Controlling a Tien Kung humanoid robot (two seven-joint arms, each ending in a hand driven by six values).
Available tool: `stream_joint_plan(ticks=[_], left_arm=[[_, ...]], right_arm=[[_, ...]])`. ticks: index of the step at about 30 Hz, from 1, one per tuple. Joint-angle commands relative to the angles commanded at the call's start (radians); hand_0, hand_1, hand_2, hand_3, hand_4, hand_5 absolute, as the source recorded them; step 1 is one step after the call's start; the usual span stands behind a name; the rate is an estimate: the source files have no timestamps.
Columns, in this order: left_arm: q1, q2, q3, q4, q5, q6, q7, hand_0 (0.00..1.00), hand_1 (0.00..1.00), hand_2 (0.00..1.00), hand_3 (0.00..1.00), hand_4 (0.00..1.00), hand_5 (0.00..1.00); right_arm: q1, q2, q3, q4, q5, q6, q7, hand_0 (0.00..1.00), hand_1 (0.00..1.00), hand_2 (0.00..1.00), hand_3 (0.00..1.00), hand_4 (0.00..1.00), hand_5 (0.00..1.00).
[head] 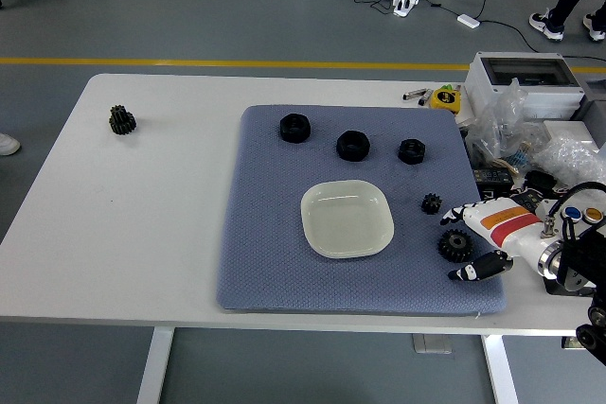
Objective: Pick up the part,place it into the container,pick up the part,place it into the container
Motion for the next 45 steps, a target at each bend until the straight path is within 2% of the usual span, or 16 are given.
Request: stream_joint_plan(ticks=[3,4,9,10,21,22,26,27,28,37,43,45], left_arm=[[-0.001,0.001,0.008,0.0,-0.005,-0.001,-0.001,0.794,0.844,0.897,0.852,0.8,0.635],[-0.002,0.001,0.01,0.0,-0.006,0.0,-0.001,0.793,0.842,0.895,0.852,0.8,0.636],[-0.004,0.001,0.018,0.0,-0.012,0.0,-0.003,0.793,0.842,0.895,0.852,0.8,0.636],[-0.004,0.001,0.02,0.0,-0.014,0.0,-0.003,0.792,0.841,0.893,0.849,0.798,0.638],[-0.006,0.001,0.023,0.0,-0.014,0.001,-0.003,0.789,0.839,0.891,0.846,0.798,0.641],[-0.006,0.001,0.023,0.0,-0.014,0.001,-0.003,0.788,0.838,0.889,0.847,0.797,0.642],[-0.006,0.002,0.021,0.0,-0.009,0.001,-0.002,0.788,0.838,0.889,0.847,0.797,0.642],[-0.006,0.002,0.019,0.0,-0.007,0.001,-0.001,0.788,0.838,0.889,0.847,0.797,0.642],[-0.007,0.001,0.018,0.0,-0.005,0.001,-0.001,0.786,0.837,0.889,0.846,0.796,0.643],[-0.009,0.003,0.024,0.0,-0.007,0.001,-0.002,0.785,0.835,0.888,0.846,0.796,0.642],[-0.007,0.004,0.024,0.0,-0.007,0.002,-0.001,0.784,0.833,0.885,0.843,0.795,0.644],[-0.007,0.004,0.026,0.0,-0.007,0.002,0.0,0.784,0.833,0.885,0.843,0.795,0.644]], right_arm=[[0.014,0.0,-0.012,-0.019,0.027,-0.009,0.004,0.575,0.636,0.685,0.658,0.976,0.356],[0.019,0.0,-0.015,-0.026,0.036,-0.009,0.004,0.539,0.604,0.614,0.584,0.845,0.308],[0.03,-0.002,-0.026,-0.04,0.067,-0.017,0.007,0.539,0.604,0.614,0.584,0.845,0.308],[0.031,-0.001,-0.027,-0.042,0.071,-0.018,0.008,0.488,0.531,0.553,0.522,0.738,0.265],[0.033,0.0,-0.036,-0.058,0.091,-0.019,0.009,0.45,0.512,0.539,0.508,0.723,0.268],[0.033,-0.001,-0.036,-0.058,0.092,-0.02,0.009,0.362,0.454,0.495,0.486,0.704,0.266],[0.033,-0.002,-0.036,-0.055,0.098,-0.021,0.01,0.362,0.454,0.495,0.486,0.704,0.266],[0.032,-0.004,-0.035,-0.052,0.099,-0.022,0.01,0.362,0.454,0.495,0.486,0.704,0.266],[0.032,-0.005,-0.034,-0.049,0.099,-0.023,0.009,0.3,0.413,0.463,0.475,0.688,0.275],[0.03,-0.02,-0.014,0.018,0.099,-0.029,0.004,0.279,0.405,0.456,0.472,0.679,0.271],[0.038,-0.019,-0.011,0.09,0.091,-0.033,-0.007,0.278,0.398,0.452,0.471,0.673,0.274],[0.061,-0.016,-0.03,0.12,0.094,-0.031,-0.012,0.278,0.398,0.452,0.471,0.673,0.274]])
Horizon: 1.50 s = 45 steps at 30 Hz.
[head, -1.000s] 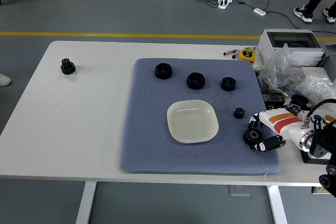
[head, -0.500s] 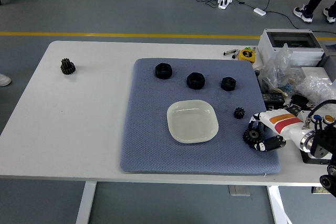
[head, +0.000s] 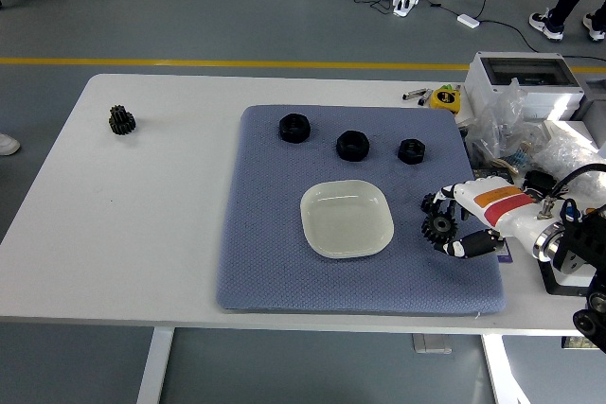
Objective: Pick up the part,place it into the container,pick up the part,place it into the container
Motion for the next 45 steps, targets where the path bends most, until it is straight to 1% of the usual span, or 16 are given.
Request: stream_joint_plan(ticks=[3,5,10,14,18,19,24,27,30,31,33,36,37,42,43,45], left_arm=[[0.0,0.0,0.003,0.0,-0.003,0.0,0.0,0.784,0.828,0.883,0.842,0.794,0.645],[0.0,0.001,0.012,0.0,-0.011,0.0,-0.001,0.784,0.828,0.883,0.842,0.794,0.645],[0.0,0.003,0.021,0.0,-0.015,0.001,-0.001,0.783,0.828,0.879,0.841,0.795,0.646],[0.001,0.005,0.038,0.0,-0.032,0.001,-0.003,0.781,0.826,0.873,0.839,0.795,0.646],[0.001,0.006,0.053,0.0,-0.045,0.002,-0.004,0.781,0.826,0.873,0.839,0.795,0.646],[0.001,0.006,0.052,0.0,-0.044,0.003,-0.003,0.781,0.824,0.872,0.837,0.796,0.648],[0.002,0.007,0.07,0.0,-0.057,0.003,-0.003,0.781,0.824,0.872,0.837,0.796,0.648],[0.002,0.007,0.085,0.0,-0.07,0.003,-0.005,0.781,0.822,0.867,0.836,0.795,0.645],[0.001,0.007,0.092,0.0,-0.075,0.003,-0.005,0.781,0.822,0.867,0.836,0.795,0.645],[0.001,0.007,0.093,0.0,-0.076,0.004,-0.005,0.78,0.822,0.866,0.835,0.794,0.645],[0.002,0.006,0.096,0.0,-0.08,0.004,-0.006,0.78,0.822,0.866,0.835,0.794,0.645],[0.002,0.006,0.099,0.0,-0.082,0.004,-0.005,0.78,0.822,0.866,0.835,0.794,0.645],[0.003,0.006,0.102,0.0,-0.084,0.004,-0.005,0.779,0.82,0.866,0.834,0.792,0.643],[0.005,0.007,0.109,0.0,-0.088,0.004,-0.005,0.779,0.82,0.866,0.834,0.792,0.643],[0.005,0.007,0.108,0.0,-0.088,0.004,-0.005,0.777,0.82,0.864,0.833,0.789,0.64],[0.006,0.007,0.11,0.0,-0.088,0.004,-0.005,0.777,0.82,0.864,0.833,0.789,0.64]], right_arm=[[0.036,0.004,-0.029,0.026,0.009,0.004,-0.004,0.279,0.398,0.452,0.474,0.675,0.279],[0.089,0.015,-0.07,0.035,0.031,0.006,-0.007,0.279,0.398,0.452,0.474,0.675,0.279],[0.191,0.05,-0.145,0.015,0.068,0.014,-0.015,0.276,0.401,0.453,0.476,0.674,0.283],[0.252,0.088,-0.211,-0.03,0.095,0.013,-0.015,0.296,0.406,0.466,0.477,0.678,0.295],[0.301,0.135,-0.284,-0.096,0.12,-0.007,-0.009,0.296,0.406,0.466,0.477,0.678,0.295],[0.313,0.152,-0.305,-0.118,0.127,-0.018,-0.009,0.319,0.431,0.486,0.484,0.686,0.288],[0.351,0.228,-0.372,-0.212,0.124,-0.097,-0.016,0.319,0.431,0.486,0.484,0.686,0.288],[0.37,0.263,-0.4,-0.258,0.128,-0.13,-0.02,0.316,0.448,0.503,0.488,0.698,0.288],[0.386,0.283,-0.422,-0.293,0.123,-0.14,-0.022,0.316,0.448,0.503,0.488,0.698,0.288],[0.39,0.288,-0.428,-0.304,0.121,-0.141,-0.022,0.343,0.491,0.569,0.538,0.812,0.306],[0.396,0.296,-0.436,-0.321,0.115,-0.138,-0.021,0.343,0.491,0.569,0.538,0.812,0.306],[0.404,0.307,-0.447,-0.346,0.093,-0.109,-0.021,0.343,0.491,0.569,0.538,0.812,0.306],[0.406,0.309,-0.448,-0.352,0.088,-0.102,-0.021,0.379,0.573,0.727,0.829,0.998,0.387],[0.408,0.313,-0.45,-0.363,0.04,-0.083,-0.009,0.379,0.573,0.727,0.829,0.998,0.387],[0.408,0.312,-0.45,-0.363,0.033,-0.083,-0.007,0.437,0.616,0.837,0.96,0.998,0.389],[0.407,0.31,-0.445,-0.363,0.021,-0.081,-0.001,0.437,0.616,0.837,0.96,0.998,0.389]])
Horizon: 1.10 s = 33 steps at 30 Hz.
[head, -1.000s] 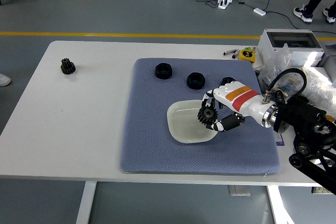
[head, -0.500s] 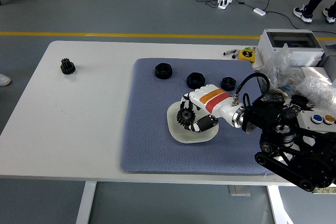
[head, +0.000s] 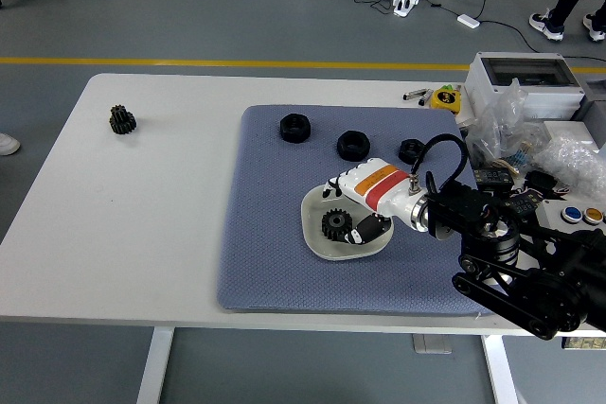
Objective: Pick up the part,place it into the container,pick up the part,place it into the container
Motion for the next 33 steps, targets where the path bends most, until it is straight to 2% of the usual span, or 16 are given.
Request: stream_joint_plan(ticks=[3,4,7,15,16,21,22,23,27,33], left_arm=[[0.001,0.0,0.001,0.0,-0.001,0.0,0.0,0.777,0.82,0.864,0.833,0.789,0.64],[0.002,0.0,-0.003,0.0,0.003,0.0,0.001,0.776,0.82,0.863,0.833,0.789,0.64],[0.002,-0.001,-0.006,0.0,0.007,0.001,0.002,0.776,0.82,0.863,0.833,0.789,0.64],[0.001,0.0,-0.004,0.0,0.004,0.0,0.0,0.775,0.819,0.862,0.833,0.788,0.64],[0.001,0.0,-0.003,0.0,0.003,0.0,0.0,0.773,0.815,0.861,0.832,0.789,0.646],[-0.001,0.001,0.006,0.0,-0.005,0.0,-0.002,0.773,0.815,0.861,0.832,0.789,0.646],[-0.001,0.001,0.008,0.0,-0.007,0.0,-0.003,0.771,0.815,0.86,0.832,0.787,0.643],[-0.001,0.001,0.005,0.0,-0.004,0.0,-0.003,0.771,0.815,0.86,0.832,0.787,0.643],[-0.003,-0.001,0.003,0.0,0.002,0.0,-0.001,0.771,0.815,0.86,0.832,0.787,0.643],[-0.004,-0.004,0.002,0.0,0.005,0.002,0.001,0.771,0.814,0.859,0.829,0.787,0.647]], right_arm=[[-0.002,-0.007,0.008,0.007,-0.017,0.004,0.007,0.437,0.616,0.837,0.96,0.998,0.389],[-0.003,-0.01,0.011,0.012,-0.022,0.007,0.008,0.444,0.625,0.89,0.979,0.998,0.387],[-0.008,-0.024,0.029,0.033,-0.029,0.013,0.006,0.444,0.625,0.89,0.979,0.998,0.387],[-0.017,-0.093,0.143,0.099,-0.027,0.021,-0.019,0.445,0.622,0.873,0.958,0.998,0.395],[-0.016,-0.099,0.155,0.098,-0.021,0.02,-0.021,0.424,0.589,0.764,0.844,0.998,0.396],[-0.012,-0.132,0.201,0.045,0.027,0.035,-0.031,0.424,0.589,0.764,0.844,0.998,0.396],[-0.009,-0.135,0.2,0.028,0.037,0.038,-0.032,0.432,0.577,0.702,0.776,0.998,0.398],[-0.005,-0.137,0.194,0.003,0.048,0.044,-0.034,0.432,0.577,0.702,0.776,0.998,0.398],[0.002,-0.138,0.156,-0.069,0.08,0.066,-0.029,0.432,0.577,0.702,0.776,0.998,0.398],[-0.009,-0.124,0.118,-0.15,0.126,0.068,-0.015,0.439,0.574,0.694,0.764,0.998,0.401]])
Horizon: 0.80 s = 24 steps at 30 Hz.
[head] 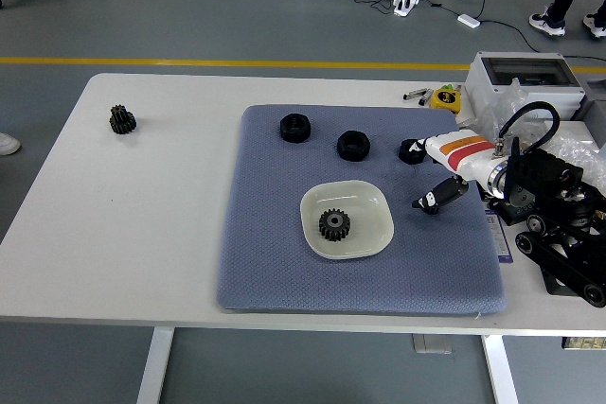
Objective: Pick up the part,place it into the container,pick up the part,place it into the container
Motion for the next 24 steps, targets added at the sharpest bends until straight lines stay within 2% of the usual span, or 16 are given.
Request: stream_joint_plan(ticks=[5,6,7,12,13,24], left_arm=[[-0.001,-0.001,0.008,0.0,-0.005,0.0,-0.001,0.768,0.814,0.86,0.828,0.786,0.648],[-0.001,-0.001,0.008,0.0,-0.005,0.0,-0.001,0.768,0.814,0.86,0.828,0.786,0.648],[-0.001,-0.002,0.009,0.0,-0.006,0.0,-0.001,0.768,0.814,0.858,0.827,0.786,0.65],[-0.001,-0.001,0.017,0.0,-0.012,0.0,-0.002,0.768,0.814,0.858,0.827,0.786,0.65],[-0.001,-0.001,0.016,0.0,-0.01,0.0,-0.002,0.769,0.812,0.858,0.825,0.785,0.651],[-0.001,-0.002,0.009,0.0,0.004,-0.001,0.0,0.768,0.812,0.858,0.824,0.782,0.648]], right_arm=[[-0.006,0.007,-0.015,-0.049,0.018,-0.007,0.007,0.438,0.572,0.689,0.745,0.998,0.398],[-0.007,0.006,-0.016,-0.054,0.02,-0.008,0.008,0.438,0.572,0.689,0.745,0.998,0.398],[-0.008,0.006,-0.017,-0.057,0.023,-0.01,0.009,0.403,0.555,0.665,0.689,0.998,0.4],[-0.013,0.003,-0.022,-0.066,0.037,-0.017,0.015,0.403,0.555,0.665,0.689,0.998,0.4],[-0.015,0.003,-0.023,-0.067,0.039,-0.019,0.016,0.354,0.501,0.576,0.571,0.961,0.395],[-0.035,0.002,-0.037,-0.093,0.071,-0.053,0.032,0.329,0.466,0.536,0.529,0.918,0.388]])
